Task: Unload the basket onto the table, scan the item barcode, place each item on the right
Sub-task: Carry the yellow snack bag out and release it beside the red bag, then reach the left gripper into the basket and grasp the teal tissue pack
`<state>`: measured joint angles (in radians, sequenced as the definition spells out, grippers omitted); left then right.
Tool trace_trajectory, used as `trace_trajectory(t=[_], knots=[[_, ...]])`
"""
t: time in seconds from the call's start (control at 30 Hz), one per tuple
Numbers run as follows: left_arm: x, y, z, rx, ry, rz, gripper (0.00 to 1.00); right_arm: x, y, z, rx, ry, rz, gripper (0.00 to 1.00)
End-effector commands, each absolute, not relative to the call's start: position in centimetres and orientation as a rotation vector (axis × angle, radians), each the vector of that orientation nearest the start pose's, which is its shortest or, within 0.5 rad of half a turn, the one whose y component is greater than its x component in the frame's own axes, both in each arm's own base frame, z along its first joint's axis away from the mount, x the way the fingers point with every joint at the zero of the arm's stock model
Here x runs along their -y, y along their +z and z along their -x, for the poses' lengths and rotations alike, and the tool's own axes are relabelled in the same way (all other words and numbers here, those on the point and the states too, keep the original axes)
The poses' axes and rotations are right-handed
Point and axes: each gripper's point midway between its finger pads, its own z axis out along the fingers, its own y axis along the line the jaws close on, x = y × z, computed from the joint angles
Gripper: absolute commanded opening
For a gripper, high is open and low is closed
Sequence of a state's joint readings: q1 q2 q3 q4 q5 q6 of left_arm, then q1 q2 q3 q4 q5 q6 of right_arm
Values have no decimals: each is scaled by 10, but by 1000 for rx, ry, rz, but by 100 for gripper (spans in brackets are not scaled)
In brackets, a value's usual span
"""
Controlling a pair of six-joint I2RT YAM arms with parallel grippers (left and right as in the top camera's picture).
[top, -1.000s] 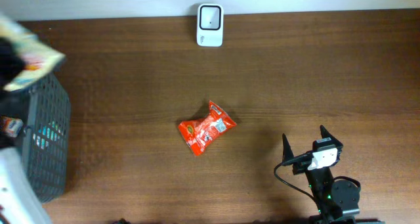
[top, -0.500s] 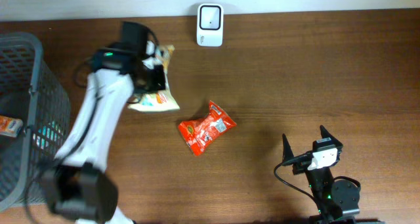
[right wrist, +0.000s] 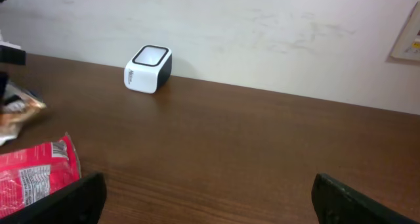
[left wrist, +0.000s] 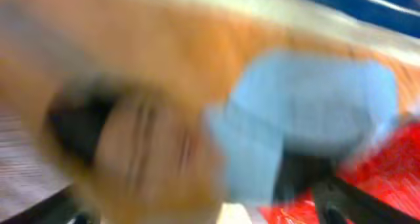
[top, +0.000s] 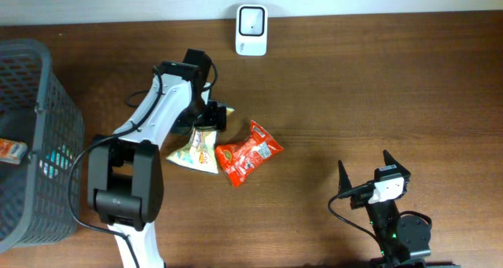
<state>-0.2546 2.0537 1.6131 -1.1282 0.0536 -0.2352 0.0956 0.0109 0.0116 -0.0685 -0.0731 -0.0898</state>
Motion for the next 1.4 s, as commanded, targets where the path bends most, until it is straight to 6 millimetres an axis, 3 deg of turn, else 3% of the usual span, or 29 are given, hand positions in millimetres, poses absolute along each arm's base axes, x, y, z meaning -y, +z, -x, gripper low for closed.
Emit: trace_trajectory(t=[0.0,0.1,0.2,0.23,0.3,0.33,0.43,0.5,0.6,0.67,0.73,0.87,1.13,1.37], knots=[[116,97,-404,-3047,-131,-36,99,-38,158,-243,-1626,63,218,99],[103,166,-434,-2891,-88,2,99,-38,158,-243,-1626,63,219,99],[75,269,-459,-2630,-28,82,99,-38,158,-243,-1626,63,219,99],[55,309,-463,-2518,3,166,99,-38,158,-243,-1626,63,218,99],[20,356,-462,-2370,38,320,99,-38,158,-243,-1626,63,218,99],[-12,388,-456,-2265,57,431,99,-38,158,-243,-1626,63,218,99],[-71,412,-434,-2162,89,651,99,-38,158,-243,-1626,63,219,99],[-109,408,-416,-2149,122,805,99,-38,158,-243,-1626,63,218,99],[-173,382,-375,-2137,193,1148,99,-38,158,-243,-1626,63,219,99],[-207,368,-350,-2107,246,1328,99,-38,158,-243,-1626,63,218,99],[-228,355,-335,-2110,280,1413,99,-38,158,-243,-1626,63,219,99],[-247,310,-317,-2210,328,1549,99,-38,158,-243,-1626,63,218,99],[-264,184,-315,-2364,281,1708,99,-38,158,-243,-1626,63,219,99],[-270,110,-304,-2408,281,1739,100,-38,158,-243,-1626,64,219,99]])
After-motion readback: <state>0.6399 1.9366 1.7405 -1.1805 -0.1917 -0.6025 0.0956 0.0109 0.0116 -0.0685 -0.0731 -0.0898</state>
